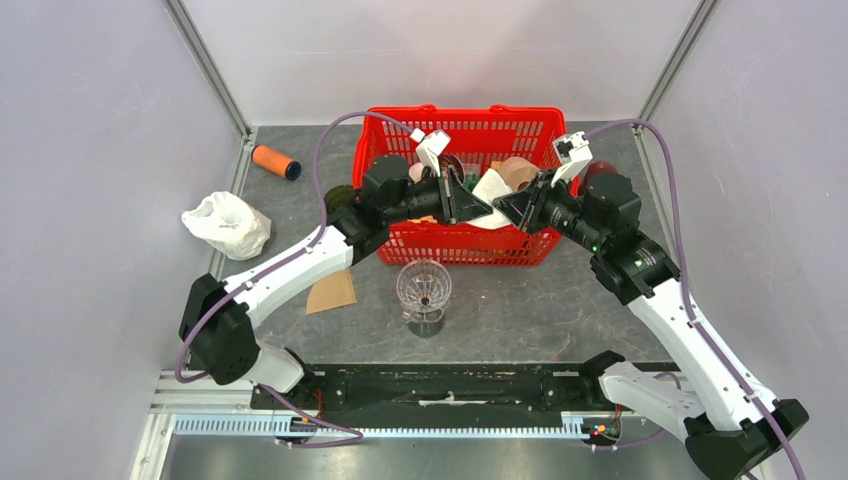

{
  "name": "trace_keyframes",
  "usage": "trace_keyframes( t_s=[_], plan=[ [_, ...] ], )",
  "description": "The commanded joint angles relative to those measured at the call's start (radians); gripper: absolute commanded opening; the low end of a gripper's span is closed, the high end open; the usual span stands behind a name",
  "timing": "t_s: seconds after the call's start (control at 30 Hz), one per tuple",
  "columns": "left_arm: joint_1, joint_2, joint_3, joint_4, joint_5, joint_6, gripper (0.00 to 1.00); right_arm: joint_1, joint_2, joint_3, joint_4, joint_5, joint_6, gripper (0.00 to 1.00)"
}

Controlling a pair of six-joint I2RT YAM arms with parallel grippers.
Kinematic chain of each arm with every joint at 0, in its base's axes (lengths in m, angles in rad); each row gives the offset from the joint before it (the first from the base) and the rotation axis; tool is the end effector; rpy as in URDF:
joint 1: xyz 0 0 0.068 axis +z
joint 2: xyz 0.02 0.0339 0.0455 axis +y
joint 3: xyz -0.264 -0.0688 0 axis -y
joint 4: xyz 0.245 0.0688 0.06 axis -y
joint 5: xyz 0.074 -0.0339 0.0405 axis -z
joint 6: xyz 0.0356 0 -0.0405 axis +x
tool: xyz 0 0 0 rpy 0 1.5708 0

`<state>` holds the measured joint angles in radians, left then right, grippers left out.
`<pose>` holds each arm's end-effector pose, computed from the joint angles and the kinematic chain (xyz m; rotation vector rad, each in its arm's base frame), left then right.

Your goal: Place the coffee filter in the dripper

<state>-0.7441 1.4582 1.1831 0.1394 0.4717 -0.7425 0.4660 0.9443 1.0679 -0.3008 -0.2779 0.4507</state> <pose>0.2445 -0.2470 0.3527 0.3992 1.8958 -1.4553 0.1810 0.1020 0.3980 -0.2267 1.8169 0.9015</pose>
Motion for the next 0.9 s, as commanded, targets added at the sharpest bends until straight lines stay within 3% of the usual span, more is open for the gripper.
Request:
trace_keyframes(
  t_s=[0.0,0.17,0.23,0.6,0.87],
  plan=[
    [-0.006,-0.001,0.028,0.065,0.036,-0.005,0.02,0.013,-0.006,0.01,0.0,0.07,-0.009,0.26],
    [-0.005,-0.053,-0.005,0.015,0.033,0.123,0.02,0.013,-0.071,0.015,-0.088,0.216,-0.018,0.84],
    [-0.005,-0.086,-0.02,-0.029,0.039,0.206,0.02,0.012,-0.097,0.011,-0.129,0.271,-0.03,0.97],
    [-0.005,-0.215,-0.083,-0.118,0.269,0.589,0.02,0.012,-0.191,-0.039,-0.197,0.343,-0.181,0.97],
    [-0.005,-0.239,-0.076,-0.133,0.285,0.625,0.02,0.011,-0.283,-0.111,-0.09,-0.038,-0.326,0.97]
  ],
)
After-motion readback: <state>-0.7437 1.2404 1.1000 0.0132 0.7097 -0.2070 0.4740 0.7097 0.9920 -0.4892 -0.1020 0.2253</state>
